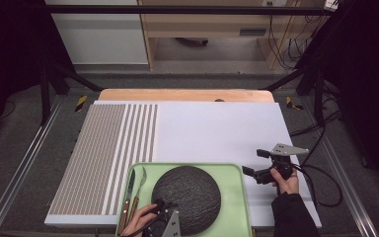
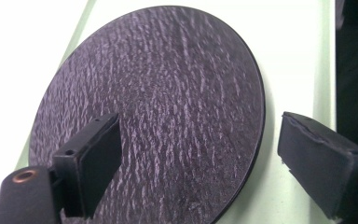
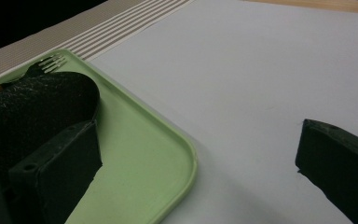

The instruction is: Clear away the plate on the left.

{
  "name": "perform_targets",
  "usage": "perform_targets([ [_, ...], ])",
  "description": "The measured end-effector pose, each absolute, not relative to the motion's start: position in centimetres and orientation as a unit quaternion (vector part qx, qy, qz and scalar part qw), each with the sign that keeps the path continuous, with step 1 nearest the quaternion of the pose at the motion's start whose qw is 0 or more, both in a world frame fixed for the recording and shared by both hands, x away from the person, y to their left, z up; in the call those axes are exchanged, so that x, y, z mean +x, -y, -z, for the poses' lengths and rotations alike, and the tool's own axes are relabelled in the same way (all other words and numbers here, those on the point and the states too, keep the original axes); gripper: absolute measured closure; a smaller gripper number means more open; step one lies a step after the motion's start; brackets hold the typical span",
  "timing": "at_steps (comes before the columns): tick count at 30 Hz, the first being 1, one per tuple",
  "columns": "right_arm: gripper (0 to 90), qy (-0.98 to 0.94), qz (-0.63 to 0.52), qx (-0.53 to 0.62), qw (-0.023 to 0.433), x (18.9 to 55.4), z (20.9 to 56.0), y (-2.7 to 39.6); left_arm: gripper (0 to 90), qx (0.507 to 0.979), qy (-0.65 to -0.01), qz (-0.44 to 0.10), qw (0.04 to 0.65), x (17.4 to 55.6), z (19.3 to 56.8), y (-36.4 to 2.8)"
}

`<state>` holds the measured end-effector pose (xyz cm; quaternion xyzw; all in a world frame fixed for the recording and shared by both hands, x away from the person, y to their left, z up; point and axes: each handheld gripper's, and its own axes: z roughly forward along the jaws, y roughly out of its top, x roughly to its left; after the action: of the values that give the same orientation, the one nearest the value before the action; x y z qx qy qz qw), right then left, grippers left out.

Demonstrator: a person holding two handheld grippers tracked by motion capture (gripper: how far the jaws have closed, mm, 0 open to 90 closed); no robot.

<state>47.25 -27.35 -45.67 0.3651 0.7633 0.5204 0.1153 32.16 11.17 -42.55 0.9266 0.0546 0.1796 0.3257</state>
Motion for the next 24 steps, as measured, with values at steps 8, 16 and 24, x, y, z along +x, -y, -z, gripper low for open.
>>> perform_targets([
  [8,0.3,-0.763,-0.521,0.365,0.115,47.2,45.7,27.3,9.0,0.901,-0.122,-0.173,0.378,34.6,41.1,-13.8],
  [16,0.2,-0.763,-0.52,0.365,0.115,47.2,45.7,27.3,5.4,0.868,-0.202,-0.157,0.425,37.3,40.8,-17.4],
  [24,0.2,-0.764,-0.52,0.365,0.116,47.3,45.7,27.4,3.3,0.83,-0.279,-0.166,0.454,39.7,41.3,-21.3],
])
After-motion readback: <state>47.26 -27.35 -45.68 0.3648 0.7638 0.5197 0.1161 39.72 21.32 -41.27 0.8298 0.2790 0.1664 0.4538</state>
